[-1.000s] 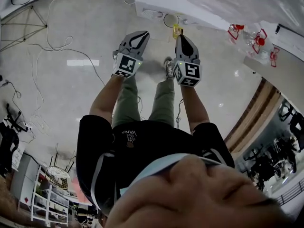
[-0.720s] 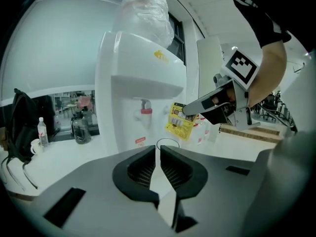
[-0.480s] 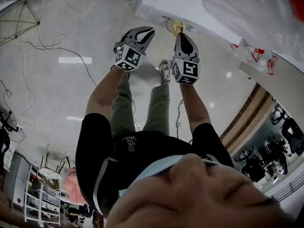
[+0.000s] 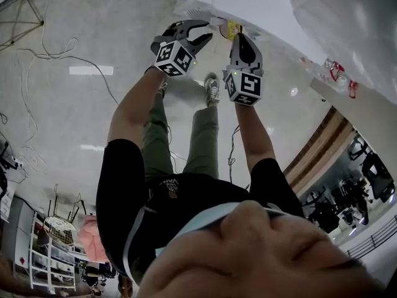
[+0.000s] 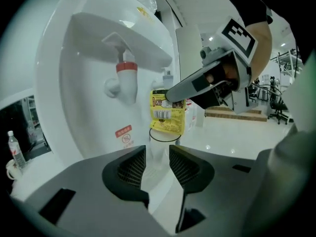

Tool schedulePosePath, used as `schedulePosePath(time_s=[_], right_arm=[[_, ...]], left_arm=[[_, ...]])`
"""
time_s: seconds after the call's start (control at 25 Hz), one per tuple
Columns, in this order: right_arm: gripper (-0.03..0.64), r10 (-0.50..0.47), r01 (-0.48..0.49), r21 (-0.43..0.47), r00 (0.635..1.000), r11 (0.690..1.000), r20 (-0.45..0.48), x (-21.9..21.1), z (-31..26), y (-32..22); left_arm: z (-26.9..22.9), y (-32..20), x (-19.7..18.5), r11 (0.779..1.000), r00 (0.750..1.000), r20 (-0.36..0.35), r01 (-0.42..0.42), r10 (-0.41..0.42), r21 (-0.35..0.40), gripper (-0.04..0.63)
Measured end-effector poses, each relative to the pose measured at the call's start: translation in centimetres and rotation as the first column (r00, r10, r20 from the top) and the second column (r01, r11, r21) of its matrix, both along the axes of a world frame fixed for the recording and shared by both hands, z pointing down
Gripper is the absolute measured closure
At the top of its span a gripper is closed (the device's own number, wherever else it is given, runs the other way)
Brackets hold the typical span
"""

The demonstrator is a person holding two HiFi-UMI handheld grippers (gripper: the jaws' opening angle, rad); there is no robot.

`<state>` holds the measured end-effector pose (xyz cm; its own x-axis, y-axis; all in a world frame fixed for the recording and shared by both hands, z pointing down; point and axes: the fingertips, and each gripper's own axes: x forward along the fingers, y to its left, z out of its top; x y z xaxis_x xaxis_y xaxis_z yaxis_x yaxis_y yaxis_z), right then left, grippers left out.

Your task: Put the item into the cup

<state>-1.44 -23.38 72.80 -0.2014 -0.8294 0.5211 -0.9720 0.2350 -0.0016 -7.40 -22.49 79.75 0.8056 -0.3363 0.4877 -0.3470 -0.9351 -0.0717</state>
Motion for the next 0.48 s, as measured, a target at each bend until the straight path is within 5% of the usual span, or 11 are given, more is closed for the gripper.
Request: schedulePosePath(time_s=[0.48], right_arm=[[0.574, -0.038, 0.041, 0.035, 0.995, 0.999, -0.097, 0.0, 1.3, -0.2]], left_arm=[[3.5, 0.0, 1.9, 0.997, 0.994, 0.075, -0.078, 0.079, -0.019, 0.431]])
